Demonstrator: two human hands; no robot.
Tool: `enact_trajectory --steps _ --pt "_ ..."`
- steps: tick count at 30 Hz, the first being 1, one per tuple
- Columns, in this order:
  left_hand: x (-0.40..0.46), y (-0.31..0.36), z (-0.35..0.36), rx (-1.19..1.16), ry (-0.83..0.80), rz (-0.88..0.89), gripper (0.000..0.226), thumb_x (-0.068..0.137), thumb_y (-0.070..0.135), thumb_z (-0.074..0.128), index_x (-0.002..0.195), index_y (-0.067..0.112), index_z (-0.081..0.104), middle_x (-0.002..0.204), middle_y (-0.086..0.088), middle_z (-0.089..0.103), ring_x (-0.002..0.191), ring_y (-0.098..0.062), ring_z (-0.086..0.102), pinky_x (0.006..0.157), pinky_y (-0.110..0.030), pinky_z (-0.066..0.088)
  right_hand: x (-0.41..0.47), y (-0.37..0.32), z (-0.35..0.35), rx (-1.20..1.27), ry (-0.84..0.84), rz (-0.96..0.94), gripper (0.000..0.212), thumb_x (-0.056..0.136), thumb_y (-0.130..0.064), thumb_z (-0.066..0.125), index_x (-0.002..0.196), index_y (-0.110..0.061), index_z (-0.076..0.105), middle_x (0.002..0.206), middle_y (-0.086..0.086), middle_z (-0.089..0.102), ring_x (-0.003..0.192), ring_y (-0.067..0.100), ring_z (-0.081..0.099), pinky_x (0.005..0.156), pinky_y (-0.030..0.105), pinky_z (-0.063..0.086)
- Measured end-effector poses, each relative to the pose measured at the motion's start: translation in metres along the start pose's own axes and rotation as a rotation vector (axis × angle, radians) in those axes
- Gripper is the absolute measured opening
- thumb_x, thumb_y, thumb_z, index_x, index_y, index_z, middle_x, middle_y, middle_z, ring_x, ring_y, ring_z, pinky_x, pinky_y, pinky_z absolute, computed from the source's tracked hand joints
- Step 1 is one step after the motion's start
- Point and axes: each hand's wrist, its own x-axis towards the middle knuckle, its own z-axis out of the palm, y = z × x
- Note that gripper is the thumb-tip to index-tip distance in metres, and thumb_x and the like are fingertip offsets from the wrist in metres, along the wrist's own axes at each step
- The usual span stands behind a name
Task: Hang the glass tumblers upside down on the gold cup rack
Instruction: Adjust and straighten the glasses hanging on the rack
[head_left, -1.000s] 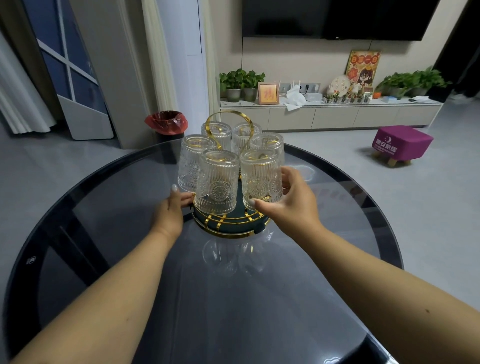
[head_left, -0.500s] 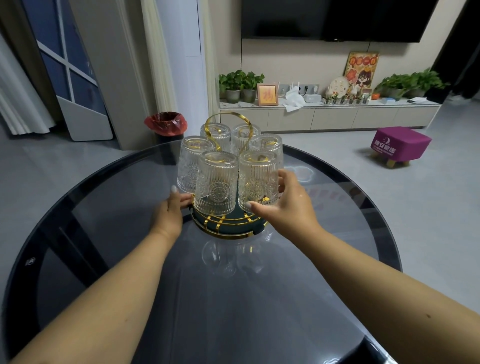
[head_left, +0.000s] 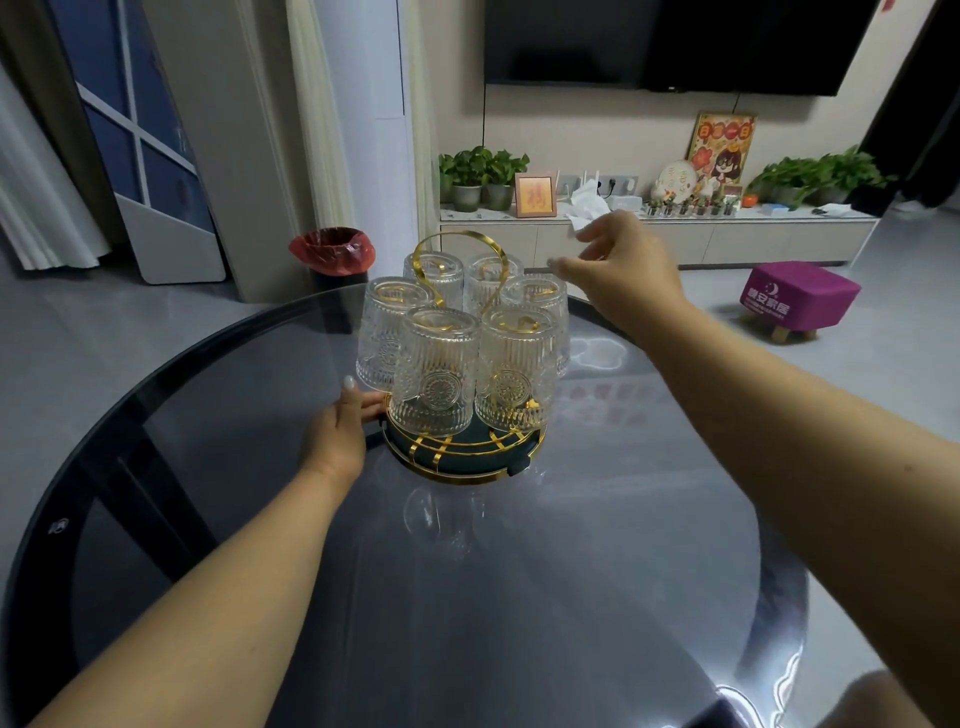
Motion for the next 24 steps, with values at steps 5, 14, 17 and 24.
enact_trajectory --steps 5,14,17,24 --pt "0.002 0.0 0.0 -0.022 0.002 0.0 0.059 0.079 0.077 0.016 0.08 0.043 0.065 0.1 0.002 0.072 0.112 -0.022 0.059 0.093 -0.037 0.033 0.017 -0.014 0.006 -0.089 -0.223 0.034 0.065 0.07 -0.041 0.081 0.122 -0.012 0.055 0.112 0.005 0.061 0.086 0.016 0.059 0.08 0.035 0.051" --pt "0.003 0.0 0.0 -0.034 0.004 -0.003 0.059 0.078 0.076 0.018 0.081 0.041 0.066 0.098 0.002 0.071 0.112 -0.022 0.06 0.093 -0.036 0.034 0.027 -0.025 0.02 -0.212 -0.366 0.074 0.064 0.066 -0.04 0.083 0.114 -0.003 0.062 0.115 0.014 0.066 0.1 0.026 0.06 0.094 0.044 0.051" --pt "0.003 -0.001 -0.001 -0.018 0.012 0.005 0.062 0.076 0.079 0.016 0.081 0.042 0.066 0.098 0.001 0.072 0.11 -0.021 0.061 0.091 -0.036 0.035 0.031 -0.025 0.023 -0.203 -0.382 0.092 0.068 0.063 -0.041 0.085 0.115 -0.004 0.062 0.114 0.013 0.065 0.1 0.027 0.061 0.093 0.044 0.052" --pt "0.002 0.001 0.0 -0.012 0.016 0.007 0.059 0.079 0.074 0.017 0.083 0.04 0.065 0.101 -0.002 0.071 0.109 -0.022 0.061 0.09 -0.034 0.036 0.043 -0.019 0.014 -0.105 -0.463 0.115 0.067 0.066 -0.036 0.083 0.122 -0.007 0.062 0.12 0.007 0.063 0.109 0.025 0.057 0.101 0.04 0.045"
